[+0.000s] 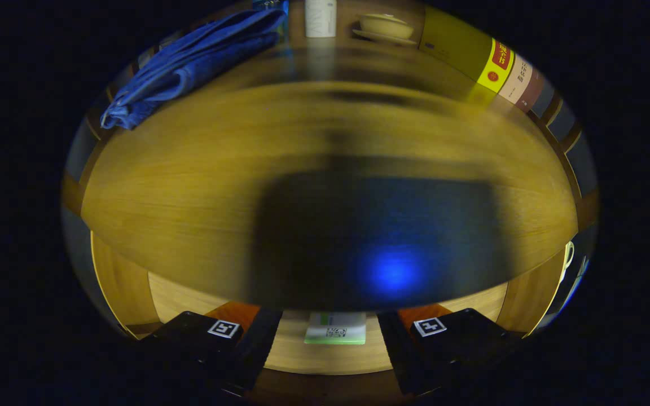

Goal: Pull open the drawer, take out the items inside it, and place them on the countertop above the cabinet.

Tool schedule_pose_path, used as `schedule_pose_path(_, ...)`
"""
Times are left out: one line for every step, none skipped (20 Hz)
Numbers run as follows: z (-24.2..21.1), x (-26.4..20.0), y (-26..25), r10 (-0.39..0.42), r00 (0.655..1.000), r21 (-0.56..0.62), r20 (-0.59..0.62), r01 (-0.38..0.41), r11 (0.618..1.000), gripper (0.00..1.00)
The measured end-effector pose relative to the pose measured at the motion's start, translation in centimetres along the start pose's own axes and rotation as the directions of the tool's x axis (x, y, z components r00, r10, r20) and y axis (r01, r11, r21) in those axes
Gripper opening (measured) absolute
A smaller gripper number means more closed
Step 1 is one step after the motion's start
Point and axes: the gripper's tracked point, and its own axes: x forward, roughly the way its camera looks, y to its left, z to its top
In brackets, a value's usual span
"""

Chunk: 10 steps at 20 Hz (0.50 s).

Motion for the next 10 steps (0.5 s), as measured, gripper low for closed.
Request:
schedule_pose_path(1.0, -0.3, 0.2, 0.003, 0.999, -0.003, 0.036, -0.003, 1.000, 0.88)
schedule_pose_path(1.1, -0.3, 0.3, 0.005, 0.999, -0.014, 0.032, -0.005, 1.000, 0.85)
schedule_pose_path(1.7, -0.8, 0.4, 0.007, 0.999, -0.010, 0.040, -0.007, 1.000, 0.82)
schedule_pose_path(1.9, -1.1, 0.5, 0.005, 0.999, -0.010, 0.035, -0.005, 1.000, 0.79)
schedule_pose_path(2.5, -1.6, 0.7, 0.007, 0.999, -0.010, 0.036, -0.007, 1.000, 0.76)
schedule_pose_path(2.9, -2.2, 0.8, 0.006, 0.999, -0.015, 0.033, -0.006, 1.000, 0.73)
schedule_pose_path(3.4, -2.8, 0.9, 0.007, 0.999, -0.015, 0.032, -0.006, 1.000, 0.70)
schedule_pose_path(4.0, -3.4, 0.8, 0.004, 0.999, -0.008, 0.039, -0.003, 1.000, 0.67)
schedule_pose_path(4.6, -4.4, 0.8, 0.003, 0.999, 0.009, 0.036, -0.003, 1.000, 0.64)
schedule_pose_path(5.1, -5.0, 0.9, 0.005, 0.999, 0.020, 0.035, -0.006, 1.000, 0.61)
